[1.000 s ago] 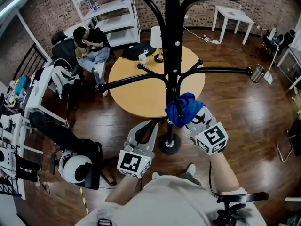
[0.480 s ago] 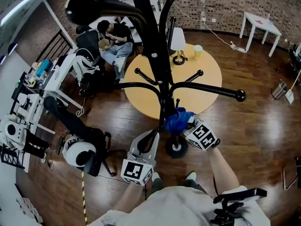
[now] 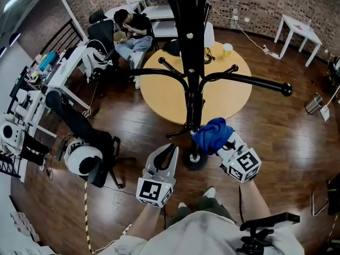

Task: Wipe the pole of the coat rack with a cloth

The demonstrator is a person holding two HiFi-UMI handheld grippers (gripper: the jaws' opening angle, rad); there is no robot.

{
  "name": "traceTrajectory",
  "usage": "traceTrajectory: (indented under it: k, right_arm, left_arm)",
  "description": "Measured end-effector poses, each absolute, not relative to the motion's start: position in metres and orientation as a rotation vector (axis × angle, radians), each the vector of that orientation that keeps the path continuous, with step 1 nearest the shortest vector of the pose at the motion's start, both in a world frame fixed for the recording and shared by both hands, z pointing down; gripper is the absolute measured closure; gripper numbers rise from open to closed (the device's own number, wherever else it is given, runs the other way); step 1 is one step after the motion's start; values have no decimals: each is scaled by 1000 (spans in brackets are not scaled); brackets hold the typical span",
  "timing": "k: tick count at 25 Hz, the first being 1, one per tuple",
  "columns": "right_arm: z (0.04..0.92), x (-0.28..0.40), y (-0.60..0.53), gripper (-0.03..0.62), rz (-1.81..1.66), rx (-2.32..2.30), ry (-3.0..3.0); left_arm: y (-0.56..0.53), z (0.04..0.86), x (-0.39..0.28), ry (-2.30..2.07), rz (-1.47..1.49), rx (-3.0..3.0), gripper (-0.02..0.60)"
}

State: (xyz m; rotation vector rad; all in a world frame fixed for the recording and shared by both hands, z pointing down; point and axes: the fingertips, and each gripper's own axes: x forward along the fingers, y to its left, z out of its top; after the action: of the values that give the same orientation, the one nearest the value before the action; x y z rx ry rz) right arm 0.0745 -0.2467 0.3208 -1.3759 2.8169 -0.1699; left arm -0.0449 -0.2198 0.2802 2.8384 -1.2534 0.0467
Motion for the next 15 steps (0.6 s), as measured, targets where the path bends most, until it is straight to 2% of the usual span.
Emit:
traceTrajectory:
  k: [7, 11, 15]
  right_arm:
    - [285, 51, -170, 487, -85, -1315, 2792]
    - [328, 33, -148, 487, -107, -1227, 2898]
    - [413, 26, -150, 487, -93, -1135, 2996]
  left_arm:
    - [-206, 288, -61, -1230, 26, 2860, 548]
    - [-200, 311, -66, -1280, 43, 2833, 548]
    - [-200, 371, -61, -1330, 25, 2814, 548]
